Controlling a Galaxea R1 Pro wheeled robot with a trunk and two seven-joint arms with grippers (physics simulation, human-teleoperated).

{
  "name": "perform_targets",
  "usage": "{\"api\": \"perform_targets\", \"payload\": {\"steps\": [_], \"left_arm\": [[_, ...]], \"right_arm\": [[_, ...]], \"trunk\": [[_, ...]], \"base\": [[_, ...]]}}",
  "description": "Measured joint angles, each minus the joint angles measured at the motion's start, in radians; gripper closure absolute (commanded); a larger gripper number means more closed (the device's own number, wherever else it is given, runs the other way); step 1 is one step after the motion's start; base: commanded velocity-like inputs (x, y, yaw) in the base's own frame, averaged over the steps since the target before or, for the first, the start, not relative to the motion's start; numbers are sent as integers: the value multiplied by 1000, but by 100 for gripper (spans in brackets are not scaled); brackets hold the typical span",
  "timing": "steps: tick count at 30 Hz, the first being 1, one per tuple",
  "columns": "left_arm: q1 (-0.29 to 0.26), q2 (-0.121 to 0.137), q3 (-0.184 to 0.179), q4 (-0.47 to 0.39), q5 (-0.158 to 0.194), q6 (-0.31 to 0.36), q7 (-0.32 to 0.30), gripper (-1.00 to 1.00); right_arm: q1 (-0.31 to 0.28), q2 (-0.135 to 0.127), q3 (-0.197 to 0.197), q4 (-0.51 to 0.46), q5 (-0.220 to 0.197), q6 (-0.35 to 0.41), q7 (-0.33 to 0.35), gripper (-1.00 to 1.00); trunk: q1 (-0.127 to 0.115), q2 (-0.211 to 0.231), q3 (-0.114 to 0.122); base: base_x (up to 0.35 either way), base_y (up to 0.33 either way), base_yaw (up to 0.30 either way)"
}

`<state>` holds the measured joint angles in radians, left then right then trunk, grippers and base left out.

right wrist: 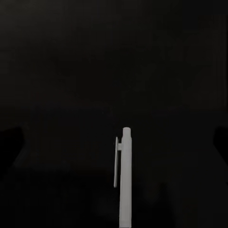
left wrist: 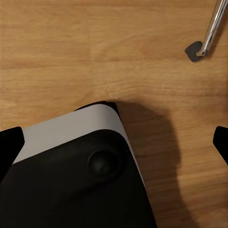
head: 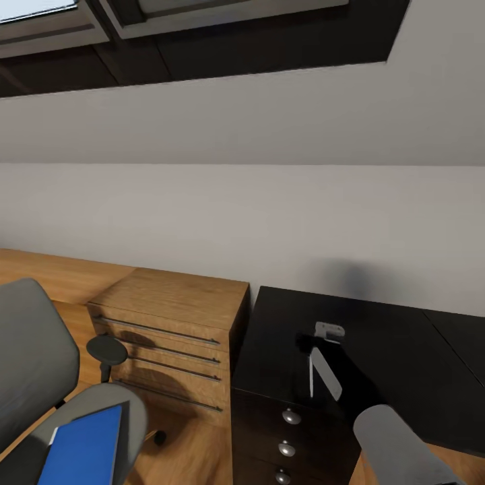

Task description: In the bedroom, organize the workspace by keeping the computer under the desk, ensuring the monitor is on the desk, placing the keyboard on the desk next to the monitor, placing the mouse on the desk next to the keyboard, moving the folder from the swivel chair onto the desk next to the mouse, stacking the notebook on top of the folder with the pen on top of the notebook, and positioning the swivel chair next to the desk.

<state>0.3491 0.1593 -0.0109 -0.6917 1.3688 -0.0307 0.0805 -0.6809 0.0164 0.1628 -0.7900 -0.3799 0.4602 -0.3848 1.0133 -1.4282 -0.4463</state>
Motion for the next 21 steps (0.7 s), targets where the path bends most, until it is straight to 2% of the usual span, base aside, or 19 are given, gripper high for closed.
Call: {"api": "perform_targets", "payload": {"steps": [2, 3, 4, 6, 15, 21], "left_arm": [[0, 0, 0, 0, 0, 0, 0, -100], [0, 0, 0, 0, 0, 0, 0, -100], [0, 0, 0, 0, 0, 0, 1, -100], [0, -1, 0, 0, 0, 0, 1, -100], [0, -2, 1, 0, 0, 0, 1, -100], [0, -2, 1, -1, 1, 1, 0, -100]], "right_arm": [[5, -2, 0, -66, 0, 15, -1, -100], [5, -2, 0, -67, 0, 15, 0, -100], [17, -3, 0, -132, 1, 40, -1, -100], [37, -4, -1, -200, 1, 71, -1, -100], [114, -4, 6, -451, 7, 144, -4, -100], [122, -4, 14, -479, 7, 149, -5, -100]], "trunk": [[0, 0, 0], [0, 0, 0], [0, 0, 0], [0, 0, 0], [1, 0, 0], [0, 0, 0]], "base": [[-41, 0, 0], [-103, 0, 0], [-150, 0, 0], [-204, 0, 0], [-287, 34, -4], [-190, 219, -19]]}}
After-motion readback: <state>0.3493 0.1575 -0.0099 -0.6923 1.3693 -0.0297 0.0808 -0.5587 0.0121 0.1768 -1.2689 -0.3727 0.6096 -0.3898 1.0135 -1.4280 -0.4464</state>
